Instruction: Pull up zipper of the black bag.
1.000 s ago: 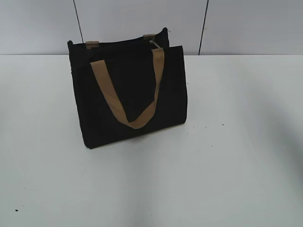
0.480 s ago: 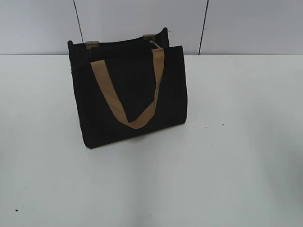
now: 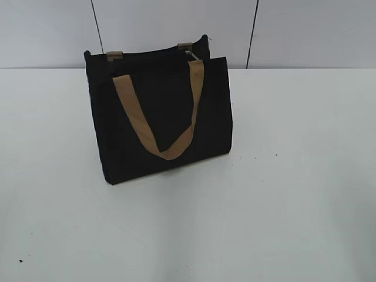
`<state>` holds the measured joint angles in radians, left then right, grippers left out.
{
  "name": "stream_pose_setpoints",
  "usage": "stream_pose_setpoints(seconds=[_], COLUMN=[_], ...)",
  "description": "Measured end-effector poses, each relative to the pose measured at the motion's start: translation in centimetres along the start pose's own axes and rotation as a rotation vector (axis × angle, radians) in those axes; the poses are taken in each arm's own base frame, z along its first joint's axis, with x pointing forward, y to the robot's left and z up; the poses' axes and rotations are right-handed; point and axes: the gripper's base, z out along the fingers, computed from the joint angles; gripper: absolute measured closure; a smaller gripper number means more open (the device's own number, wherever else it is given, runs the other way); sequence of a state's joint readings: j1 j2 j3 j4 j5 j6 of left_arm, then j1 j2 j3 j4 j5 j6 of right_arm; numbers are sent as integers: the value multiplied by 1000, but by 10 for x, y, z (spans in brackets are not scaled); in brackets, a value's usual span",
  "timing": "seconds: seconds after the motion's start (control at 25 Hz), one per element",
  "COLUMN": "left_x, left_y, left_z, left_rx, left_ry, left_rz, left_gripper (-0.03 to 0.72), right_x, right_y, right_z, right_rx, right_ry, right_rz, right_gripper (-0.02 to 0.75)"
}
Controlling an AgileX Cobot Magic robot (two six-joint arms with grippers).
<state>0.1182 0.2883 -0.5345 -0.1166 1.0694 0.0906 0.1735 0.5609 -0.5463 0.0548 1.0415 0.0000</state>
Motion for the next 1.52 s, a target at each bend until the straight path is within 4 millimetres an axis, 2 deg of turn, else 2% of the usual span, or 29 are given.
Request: stream_pose_setpoints(seconds=[0.24, 0.4, 0.88, 1.52], left_x=[14, 27, 31, 32], left_y=[-3, -9, -14, -13], left_z=[-21, -35, -39, -38], left_rx=[-5, 33, 176, 174], left_ry=[-154, -277, -296, -292], left_rz=[30, 99, 216, 199], left_gripper=[122, 122, 125, 125], right_x=[23, 31, 71, 72], right_y=[0, 1, 4, 5], right_z=[-1, -12, -48, -49], right_rx=[-2, -11, -32, -53], right_ry=[1, -89, -446, -451], right_rz=[-19, -42, -94, -58], right_gripper=[234, 234, 234, 234])
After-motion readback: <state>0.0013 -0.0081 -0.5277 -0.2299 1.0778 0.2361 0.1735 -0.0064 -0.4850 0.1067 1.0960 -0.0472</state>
